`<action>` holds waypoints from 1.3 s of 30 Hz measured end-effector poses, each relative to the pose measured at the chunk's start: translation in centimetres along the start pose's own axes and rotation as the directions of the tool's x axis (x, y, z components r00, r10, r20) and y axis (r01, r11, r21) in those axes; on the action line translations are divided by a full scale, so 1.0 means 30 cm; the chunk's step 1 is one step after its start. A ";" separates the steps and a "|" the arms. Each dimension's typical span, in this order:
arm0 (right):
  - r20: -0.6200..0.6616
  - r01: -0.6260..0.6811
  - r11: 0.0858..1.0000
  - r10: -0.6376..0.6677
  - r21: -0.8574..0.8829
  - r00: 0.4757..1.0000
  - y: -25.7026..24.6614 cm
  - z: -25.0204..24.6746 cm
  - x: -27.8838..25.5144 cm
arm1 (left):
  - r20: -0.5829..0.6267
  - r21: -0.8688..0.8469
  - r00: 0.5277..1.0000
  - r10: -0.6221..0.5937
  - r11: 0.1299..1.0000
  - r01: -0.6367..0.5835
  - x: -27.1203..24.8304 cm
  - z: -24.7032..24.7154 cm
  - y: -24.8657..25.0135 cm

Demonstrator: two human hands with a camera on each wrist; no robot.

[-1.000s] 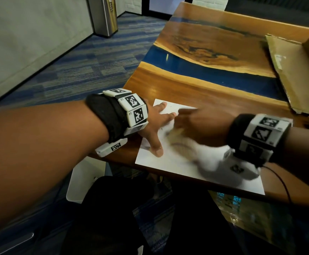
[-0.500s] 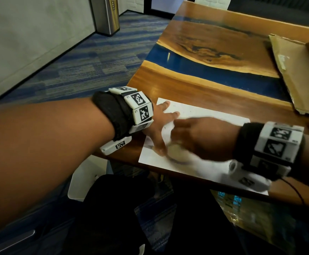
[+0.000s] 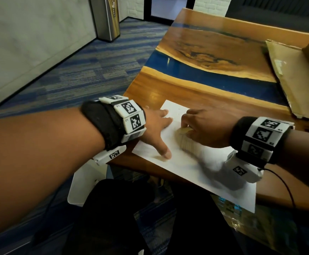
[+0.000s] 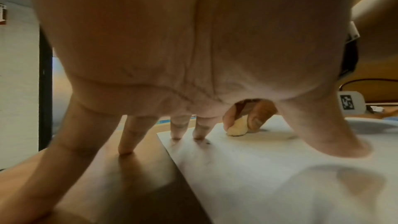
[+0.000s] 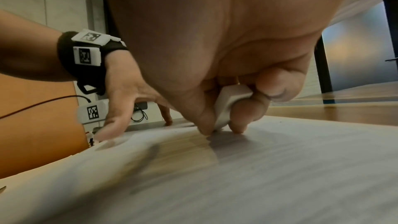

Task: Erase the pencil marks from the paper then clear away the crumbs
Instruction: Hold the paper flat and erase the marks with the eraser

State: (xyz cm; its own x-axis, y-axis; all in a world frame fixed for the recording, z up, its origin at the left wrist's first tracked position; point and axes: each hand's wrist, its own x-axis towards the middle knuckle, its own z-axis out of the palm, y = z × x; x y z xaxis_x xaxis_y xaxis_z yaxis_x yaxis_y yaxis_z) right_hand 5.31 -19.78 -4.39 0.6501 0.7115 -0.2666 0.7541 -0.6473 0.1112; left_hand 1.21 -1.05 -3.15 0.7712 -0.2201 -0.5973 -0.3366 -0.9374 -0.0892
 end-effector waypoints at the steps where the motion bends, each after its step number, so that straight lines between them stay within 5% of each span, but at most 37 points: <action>1: -0.008 0.007 1.000 -0.007 -0.006 1.000 -0.004 -0.006 -0.007 | 0.002 -0.001 1.000 0.000 1.000 0.000 0.009 0.010 0.000; 7: 0.054 0.346 0.937 -0.349 0.052 0.936 -0.124 0.003 -0.083 | -0.022 0.031 0.998 0.061 0.998 -0.060 0.059 0.033 -0.017; 12: -0.055 0.067 0.994 -0.072 -0.091 0.996 -0.002 -0.031 0.003 | -0.003 0.075 0.998 0.062 0.995 -0.062 0.073 0.036 -0.027; 17: 0.023 0.382 0.924 -0.383 0.029 0.924 -0.138 -0.022 -0.054 | 0.010 0.059 0.992 0.125 0.990 -0.125 0.068 0.029 -0.021; 22: -0.069 0.063 0.995 -0.069 -0.082 0.995 -0.024 -0.038 0.003 | 0.006 0.082 0.998 0.062 0.995 -0.063 0.046 0.022 -0.017; 26: 0.007 0.369 0.929 -0.369 0.000 0.929 -0.131 -0.012 -0.058 | -0.004 0.051 0.997 0.080 0.996 -0.080 0.047 0.018 -0.011; 31: -0.045 0.086 0.991 -0.091 -0.106 0.995 0.000 -0.041 -0.007 | 0.003 0.081 0.999 0.033 0.996 -0.033 0.038 0.021 -0.005; 36: 0.054 0.427 0.904 -0.426 -0.002 0.903 -0.114 -0.019 -0.063 | -0.004 0.043 0.996 0.094 0.995 -0.094 0.063 0.029 -0.013; 39: 0.041 0.248 0.967 -0.246 -0.062 0.968 -0.025 -0.052 -0.020 | 0.000 0.070 0.998 0.062 0.996 -0.062 0.068 0.035 -0.020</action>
State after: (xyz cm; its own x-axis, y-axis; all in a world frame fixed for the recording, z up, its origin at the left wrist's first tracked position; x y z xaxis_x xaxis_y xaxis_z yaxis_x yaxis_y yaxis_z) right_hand 4.51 -19.31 -2.82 0.4402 0.8373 -0.3243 0.8961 -0.4322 0.1006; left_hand 2.42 -0.66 -5.14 0.7490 -0.2779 -0.6015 -0.4206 -0.9008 -0.1076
